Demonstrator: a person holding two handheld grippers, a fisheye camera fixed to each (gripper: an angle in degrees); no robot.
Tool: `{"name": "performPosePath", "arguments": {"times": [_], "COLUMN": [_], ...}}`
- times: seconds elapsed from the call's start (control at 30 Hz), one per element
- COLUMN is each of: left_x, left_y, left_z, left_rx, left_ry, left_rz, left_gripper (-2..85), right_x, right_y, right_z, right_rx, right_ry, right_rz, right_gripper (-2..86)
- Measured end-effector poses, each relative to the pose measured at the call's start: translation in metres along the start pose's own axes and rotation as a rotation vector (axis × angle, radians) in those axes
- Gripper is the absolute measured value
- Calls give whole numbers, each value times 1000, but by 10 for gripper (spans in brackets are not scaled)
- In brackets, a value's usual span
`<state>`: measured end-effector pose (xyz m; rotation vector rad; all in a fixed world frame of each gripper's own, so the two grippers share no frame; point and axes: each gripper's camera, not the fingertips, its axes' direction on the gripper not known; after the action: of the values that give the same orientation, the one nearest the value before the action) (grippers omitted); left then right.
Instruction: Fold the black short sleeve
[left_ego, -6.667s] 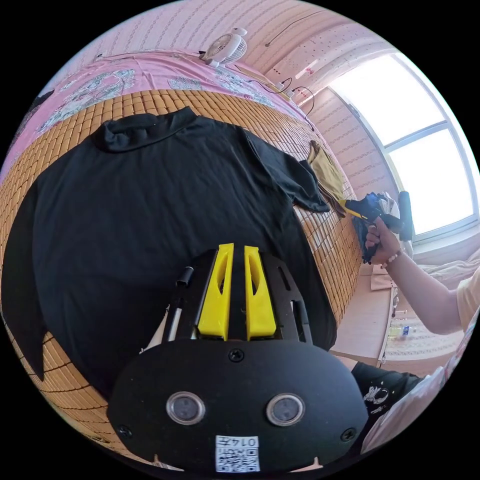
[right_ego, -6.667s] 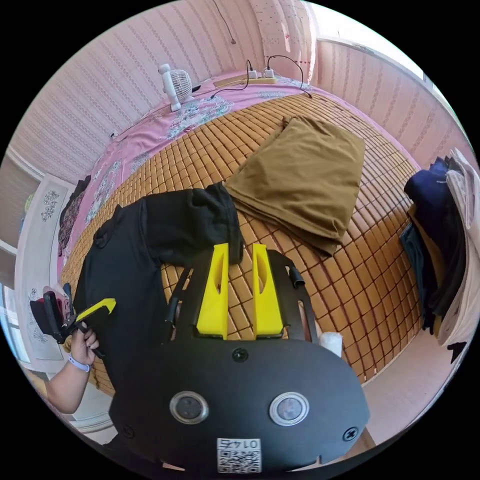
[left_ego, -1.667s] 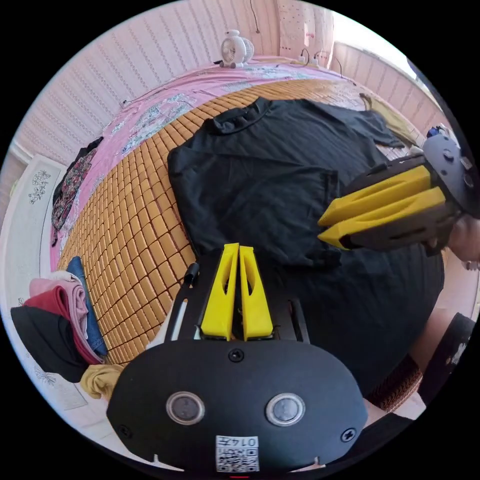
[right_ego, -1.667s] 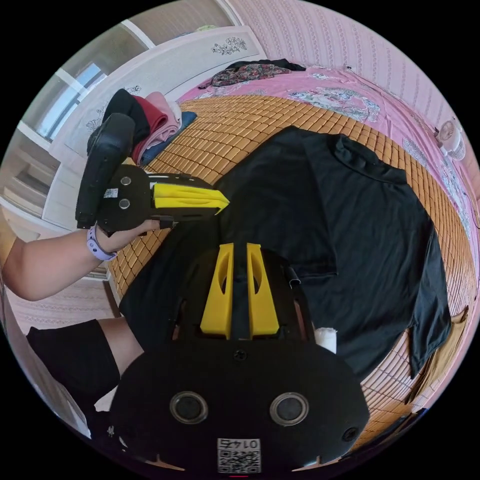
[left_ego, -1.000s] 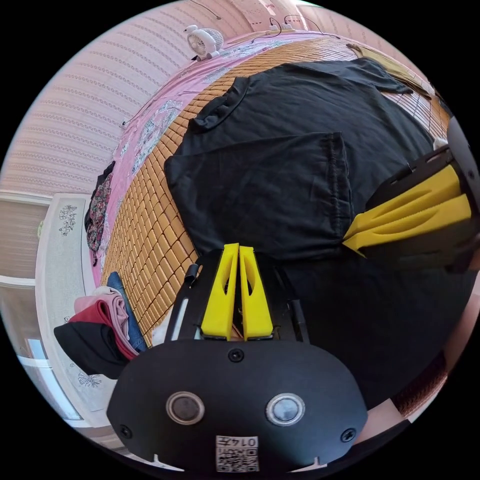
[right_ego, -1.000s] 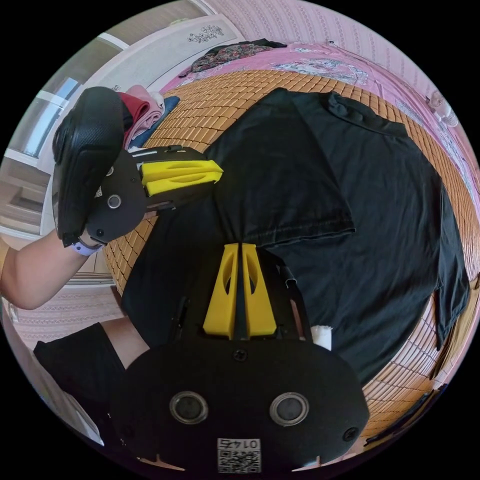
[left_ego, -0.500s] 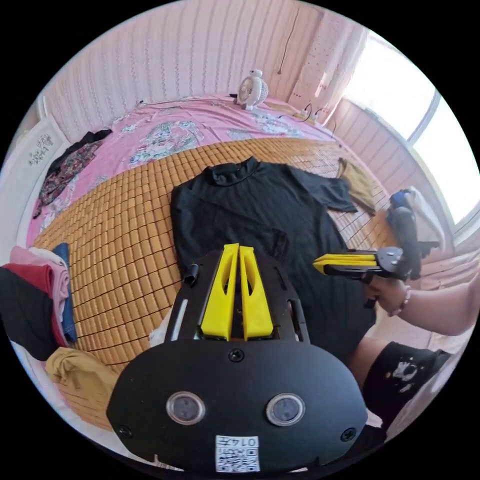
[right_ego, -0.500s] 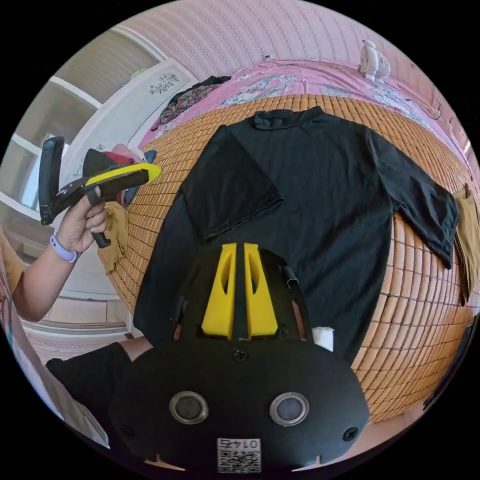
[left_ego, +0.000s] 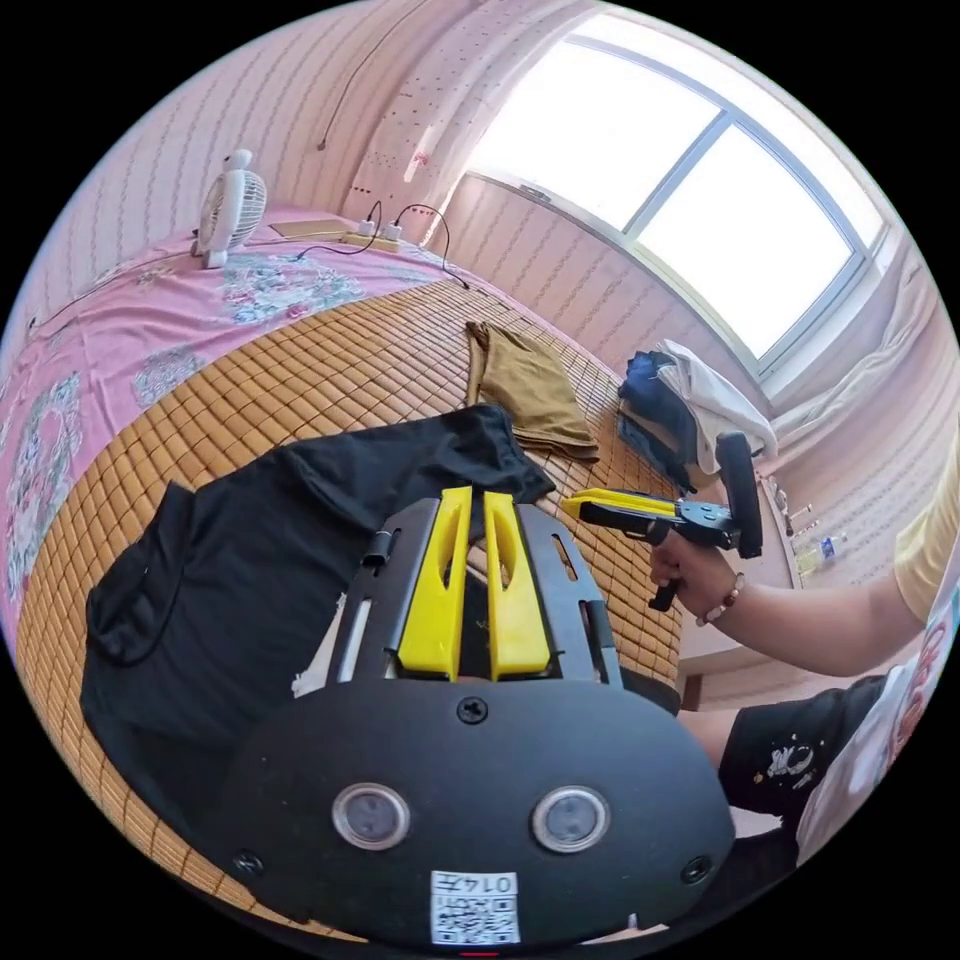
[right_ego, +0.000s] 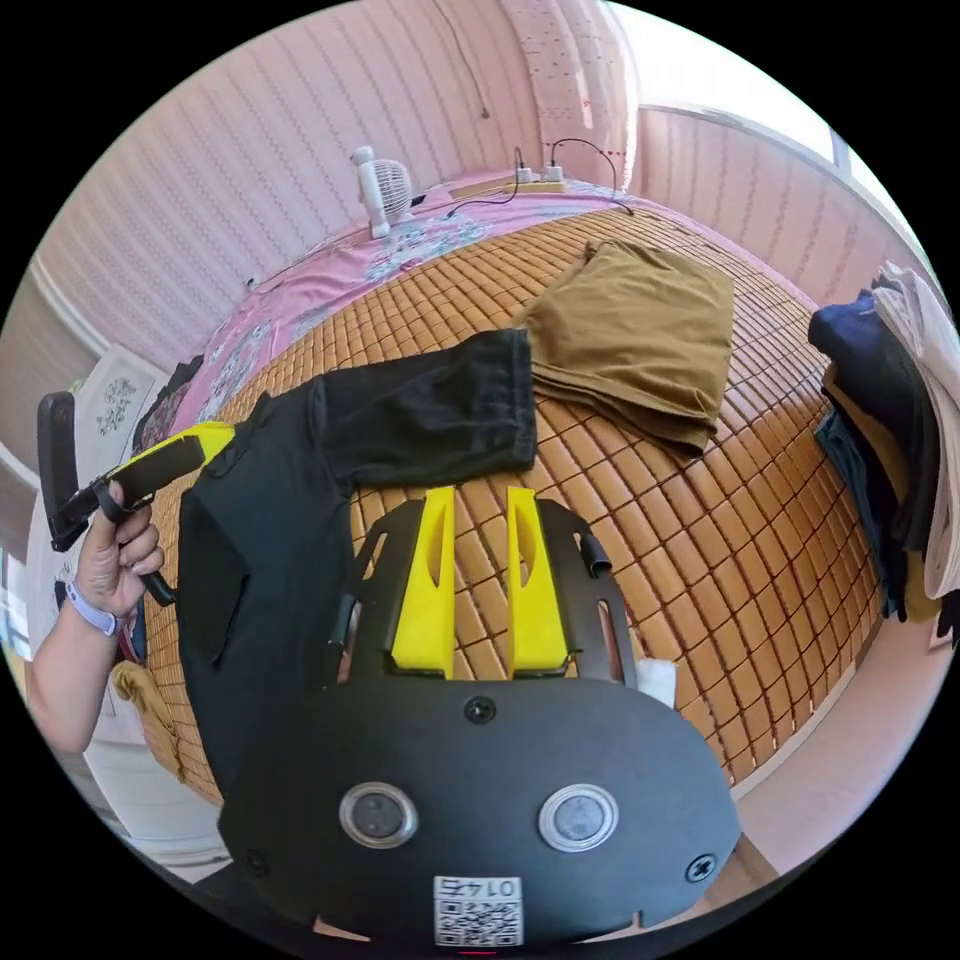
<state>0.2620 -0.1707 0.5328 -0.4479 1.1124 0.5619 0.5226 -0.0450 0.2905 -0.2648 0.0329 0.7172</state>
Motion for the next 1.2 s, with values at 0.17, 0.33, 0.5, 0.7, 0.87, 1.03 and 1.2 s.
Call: {"name": "performPosePath", "arguments": {"times": [0.17, 0.33, 0.5, 0.7, 0.87, 1.03, 1.2], "left_x": [24, 42, 52, 55, 58, 48, 23], "left_y": [-63, -102, -127, -128, -122, -87, -30], "left_z": [73, 120, 160, 172, 106, 4, -92], "left_rx": [-148, -183, -255, -340, -176, 22, 124], "left_ry": [-32, -123, -181, -193, -236, -271, -303], "left_rz": [149, 201, 222, 242, 219, 155, 25], "left_gripper": [42, 50, 58, 25, -8, -10, -9], "right_x": [20, 35, 53, 70, 72, 45, -4], "right_y": [-11, -6, 3, 9, 7, 7, 19], "right_z": [11, 12, 5, -4, -20, -61, -91], "right_rx": [-33, -36, 0, 19, 27, 129, 151], "right_ry": [-6, -1, -38, -102, -151, -233, -388], "right_rz": [31, 23, 1, 29, 9, -167, -388], "right_gripper": [86, 48, 13, 3, 1, 1, 1]}}
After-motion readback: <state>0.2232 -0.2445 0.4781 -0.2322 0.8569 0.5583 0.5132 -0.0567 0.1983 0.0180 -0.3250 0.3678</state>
